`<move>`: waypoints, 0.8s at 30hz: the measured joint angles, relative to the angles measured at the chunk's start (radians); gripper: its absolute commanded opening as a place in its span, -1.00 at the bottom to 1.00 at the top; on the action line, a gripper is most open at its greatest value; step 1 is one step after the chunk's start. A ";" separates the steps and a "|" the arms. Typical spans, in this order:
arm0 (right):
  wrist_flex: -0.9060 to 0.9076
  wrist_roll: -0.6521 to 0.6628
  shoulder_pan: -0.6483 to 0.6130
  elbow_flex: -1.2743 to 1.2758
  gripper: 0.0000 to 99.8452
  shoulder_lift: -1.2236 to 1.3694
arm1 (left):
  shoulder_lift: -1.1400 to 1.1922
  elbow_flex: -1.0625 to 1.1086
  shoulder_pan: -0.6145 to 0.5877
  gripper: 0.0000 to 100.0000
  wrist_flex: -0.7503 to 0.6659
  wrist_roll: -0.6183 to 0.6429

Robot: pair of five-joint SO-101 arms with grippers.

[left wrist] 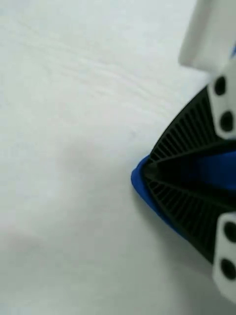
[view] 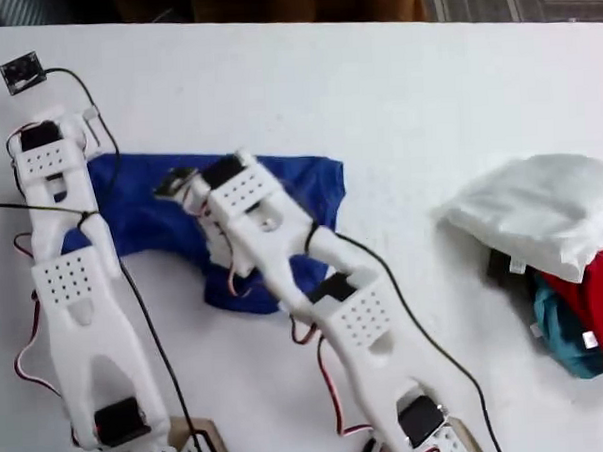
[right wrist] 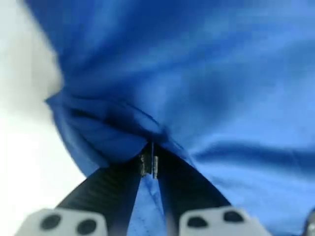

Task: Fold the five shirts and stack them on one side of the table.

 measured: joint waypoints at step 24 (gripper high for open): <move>0.091 -0.002 -0.149 0.008 -0.96 -0.040 | 0.000 -0.006 -0.008 -0.95 0.002 0.000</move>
